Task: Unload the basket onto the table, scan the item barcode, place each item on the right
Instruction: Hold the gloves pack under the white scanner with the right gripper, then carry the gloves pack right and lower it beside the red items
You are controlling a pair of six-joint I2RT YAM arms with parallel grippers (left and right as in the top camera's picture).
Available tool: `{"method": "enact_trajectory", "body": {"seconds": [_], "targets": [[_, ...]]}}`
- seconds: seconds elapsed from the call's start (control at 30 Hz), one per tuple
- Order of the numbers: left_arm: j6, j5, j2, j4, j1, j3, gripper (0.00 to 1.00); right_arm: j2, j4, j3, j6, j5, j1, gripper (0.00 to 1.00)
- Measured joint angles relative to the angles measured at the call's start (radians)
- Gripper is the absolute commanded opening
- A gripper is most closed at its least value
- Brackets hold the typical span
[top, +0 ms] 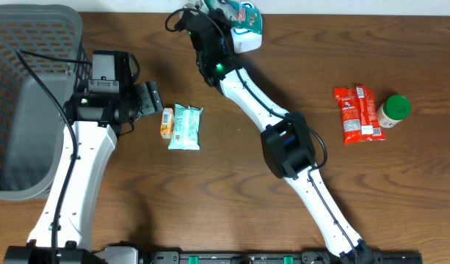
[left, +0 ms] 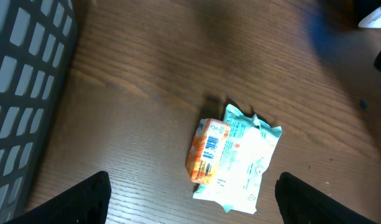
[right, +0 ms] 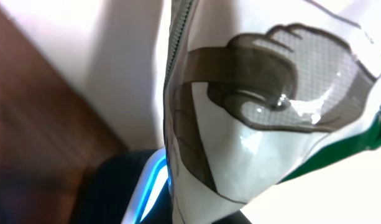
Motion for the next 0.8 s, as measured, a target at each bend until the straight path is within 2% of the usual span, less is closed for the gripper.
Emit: {"method": "enact_trajectory", "body": {"seconds": [0.23,0.4,0.6,0.8], "targets": [[0.0,0.0,0.0,0.0,0.0,0.0,0.85,0.0,0.005,0.0,0.074,0.0,0.0,0.01],[0.0,0.0,0.0,0.0,0.0,0.0,0.86,0.0,-0.055,0.0,0.142,-0.015,0.0,0.01],[0.0,0.0,0.0,0.0,0.0,0.0,0.85,-0.053,-0.251,0.0,0.29,-0.109,-0.011,0.01],[0.0,0.0,0.0,0.0,0.0,0.0,0.85,-0.217,-0.449,-0.002,0.461,-0.182,-0.053,0.01]]}}
